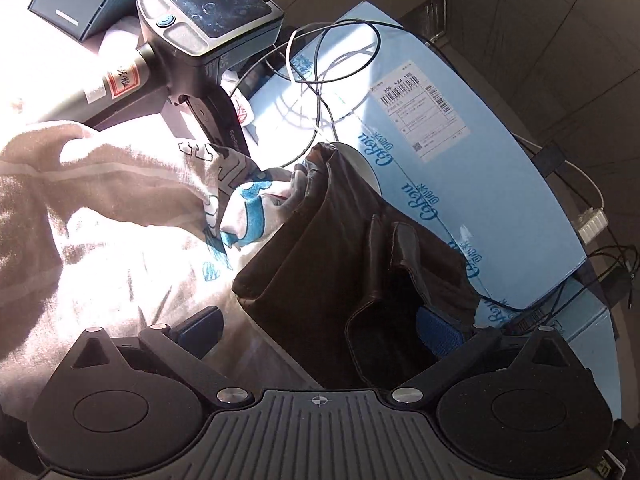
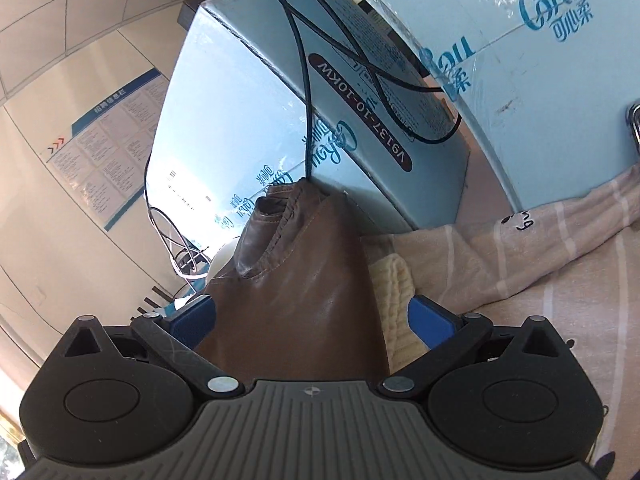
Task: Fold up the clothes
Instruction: 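Grasp the brown jacket with the right gripper while the left gripper grasps it too, then lift and carry the brown jacket with both grippers onto the bed cover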
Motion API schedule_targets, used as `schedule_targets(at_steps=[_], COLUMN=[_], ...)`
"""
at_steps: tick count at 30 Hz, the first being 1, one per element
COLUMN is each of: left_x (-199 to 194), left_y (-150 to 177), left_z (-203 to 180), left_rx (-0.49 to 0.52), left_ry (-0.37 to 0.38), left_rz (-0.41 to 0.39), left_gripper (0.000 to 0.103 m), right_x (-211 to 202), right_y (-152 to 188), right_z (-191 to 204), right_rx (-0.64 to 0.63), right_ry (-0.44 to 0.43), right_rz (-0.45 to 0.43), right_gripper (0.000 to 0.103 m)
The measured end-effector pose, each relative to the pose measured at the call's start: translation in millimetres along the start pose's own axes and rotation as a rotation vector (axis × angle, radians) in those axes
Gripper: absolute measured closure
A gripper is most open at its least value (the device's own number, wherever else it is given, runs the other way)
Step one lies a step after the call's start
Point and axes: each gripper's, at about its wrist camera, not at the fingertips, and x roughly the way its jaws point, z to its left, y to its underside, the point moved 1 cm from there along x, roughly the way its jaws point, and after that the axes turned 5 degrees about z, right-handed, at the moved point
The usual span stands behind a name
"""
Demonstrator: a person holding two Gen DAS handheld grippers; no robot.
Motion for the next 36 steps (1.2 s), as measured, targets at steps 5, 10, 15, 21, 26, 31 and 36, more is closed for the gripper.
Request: schedule_targets(at_steps=[5, 10, 15, 21, 26, 31, 36], left_x=[-9, -10, -11, -9, -11, -2, 3], left_y=[6, 7, 4, 4, 5, 10, 9], left_z=[-10, -11, -6, -9, -11, -18, -17], left_rx=[0.054, 0.078, 0.061, 0.085, 0.097, 0.174, 0.193], left_ry=[0.101, 0.011, 0.002, 0.011, 0.024, -0.025, -0.07], left_rz=[-0.05, -0.079, -0.093, -0.1, -0.11, -0.104, -0.098], left_gripper=[0.0, 0.0, 0.001, 0.003, 0.008, 0.016, 0.029], right_x=[0, -15, -17, 31, 34, 28, -5], right_y=[2, 22, 69, 104, 76, 69, 67], right_z=[-4, 30, 75, 94, 70, 59, 71], right_rx=[0.023, -0.288, -0.704, -0.879, -0.615, -0.527, -0.518], right_ry=[-0.125, 0.12, 0.027, 0.18, 0.174, 0.142, 0.028], right_rz=[0.015, -0.139, -0.059, 0.02, -0.008, -0.035, -0.131], right_gripper=[0.0, 0.003, 0.0, 0.0, 0.017, 0.082, 0.097])
